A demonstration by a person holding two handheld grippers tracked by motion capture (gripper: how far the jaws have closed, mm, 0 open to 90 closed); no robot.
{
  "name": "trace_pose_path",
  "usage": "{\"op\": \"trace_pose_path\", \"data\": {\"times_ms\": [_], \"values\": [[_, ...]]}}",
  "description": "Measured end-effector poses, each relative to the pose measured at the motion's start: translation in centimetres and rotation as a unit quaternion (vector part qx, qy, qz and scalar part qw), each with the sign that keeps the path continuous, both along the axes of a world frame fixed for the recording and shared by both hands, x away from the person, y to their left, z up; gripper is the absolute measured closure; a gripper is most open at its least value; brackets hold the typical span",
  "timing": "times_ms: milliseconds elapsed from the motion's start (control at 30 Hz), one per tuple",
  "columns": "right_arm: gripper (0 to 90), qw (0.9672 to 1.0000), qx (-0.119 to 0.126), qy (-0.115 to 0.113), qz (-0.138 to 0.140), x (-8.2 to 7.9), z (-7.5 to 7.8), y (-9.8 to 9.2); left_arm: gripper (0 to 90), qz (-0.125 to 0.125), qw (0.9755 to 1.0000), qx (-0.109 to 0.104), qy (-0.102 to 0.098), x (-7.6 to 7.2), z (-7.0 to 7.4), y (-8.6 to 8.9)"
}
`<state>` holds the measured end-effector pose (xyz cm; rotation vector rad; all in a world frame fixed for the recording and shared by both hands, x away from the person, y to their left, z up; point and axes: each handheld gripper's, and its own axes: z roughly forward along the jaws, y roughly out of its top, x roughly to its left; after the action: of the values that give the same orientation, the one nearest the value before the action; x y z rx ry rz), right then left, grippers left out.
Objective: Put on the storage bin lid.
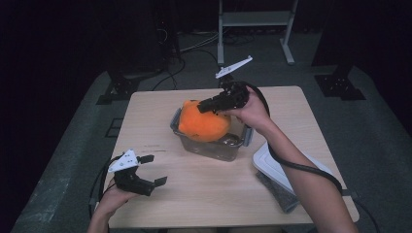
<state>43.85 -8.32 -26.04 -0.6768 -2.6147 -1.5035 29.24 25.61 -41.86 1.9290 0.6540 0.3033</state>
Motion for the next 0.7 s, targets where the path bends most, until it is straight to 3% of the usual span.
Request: {"op": "trace_pose_path", "data": {"times_ms": [700], "values": [[76.9,0.9994,-0.002,0.020,-0.028,2.7,-2.5,-0.8,2.5,-0.003,1.0000,0.000,0.000,0.0,0.1,-0.1]]}}
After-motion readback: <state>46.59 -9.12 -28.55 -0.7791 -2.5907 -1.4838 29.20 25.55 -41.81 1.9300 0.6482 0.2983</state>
